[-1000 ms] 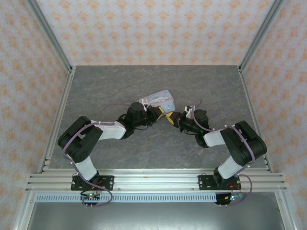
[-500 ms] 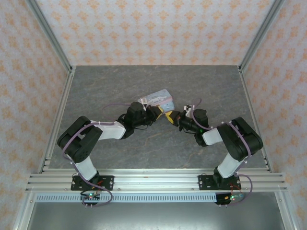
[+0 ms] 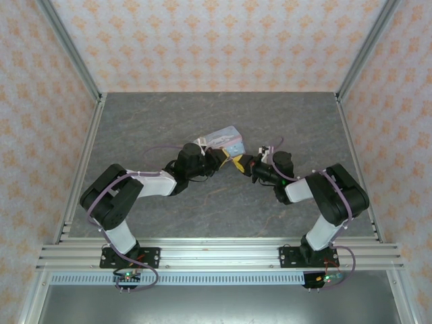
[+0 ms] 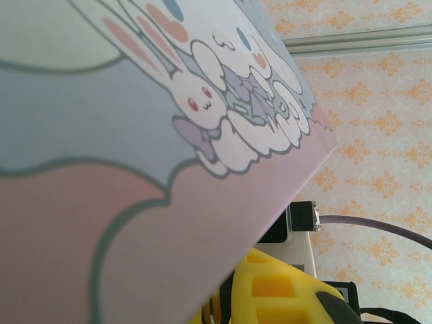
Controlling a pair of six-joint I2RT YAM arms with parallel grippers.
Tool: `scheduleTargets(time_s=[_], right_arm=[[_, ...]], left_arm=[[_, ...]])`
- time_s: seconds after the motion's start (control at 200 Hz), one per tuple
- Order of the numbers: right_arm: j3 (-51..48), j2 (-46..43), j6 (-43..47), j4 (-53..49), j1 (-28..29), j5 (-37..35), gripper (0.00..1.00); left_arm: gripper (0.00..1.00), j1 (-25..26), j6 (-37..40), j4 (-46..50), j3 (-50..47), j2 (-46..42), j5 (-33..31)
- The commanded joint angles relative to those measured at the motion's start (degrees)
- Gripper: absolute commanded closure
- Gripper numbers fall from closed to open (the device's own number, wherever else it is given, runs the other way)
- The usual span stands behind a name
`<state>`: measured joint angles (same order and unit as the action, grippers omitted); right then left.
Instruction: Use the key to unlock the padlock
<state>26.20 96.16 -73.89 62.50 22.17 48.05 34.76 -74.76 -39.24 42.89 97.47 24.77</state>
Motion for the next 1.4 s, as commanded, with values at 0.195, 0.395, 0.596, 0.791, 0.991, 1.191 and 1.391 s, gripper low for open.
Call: scheduleTargets(time_s=[0.195,0.395,0.596,0.791,0.991,1.191,1.391], right_arm=[[4.3,-0.1,5.8,-1.5,0.2,2.5,1.00],[4.3,0.2,6.5,-1.4,0.2,3.5,1.00],[4.5,0.1,6.3,-0.2,0.2,4.8,1.00],[4.2,0.3,6.6,-0.1,0.2,4.8,1.00],[4.4,0.3,6.5,-0.3,0.2,4.1,1.00],[5.3,0.4,6.4,-0.6,0.2,3.7,1.00],[6.8,1.1,6.2,-0.6,0.2,4.7,1.00]], left_arm=[[1.00,2.5,-0.4,-4.3,0.0,-3.0,8.4],[1.00,2.5,-1.8,-5.6,-0.1,-3.0,8.2],[1.00,2.5,-3.8,-7.9,-0.1,-2.3,8.0],[1.00,2.5,-6.8,-11.4,-0.3,-1.1,7.8],[1.00,2.5,-7.7,-12.1,-0.3,-1.3,7.6],[1.00,2.5,-7.9,-12.3,-0.3,-1.4,7.8],[1.00,2.5,-8.3,-13.0,-0.5,-1.4,7.7]])
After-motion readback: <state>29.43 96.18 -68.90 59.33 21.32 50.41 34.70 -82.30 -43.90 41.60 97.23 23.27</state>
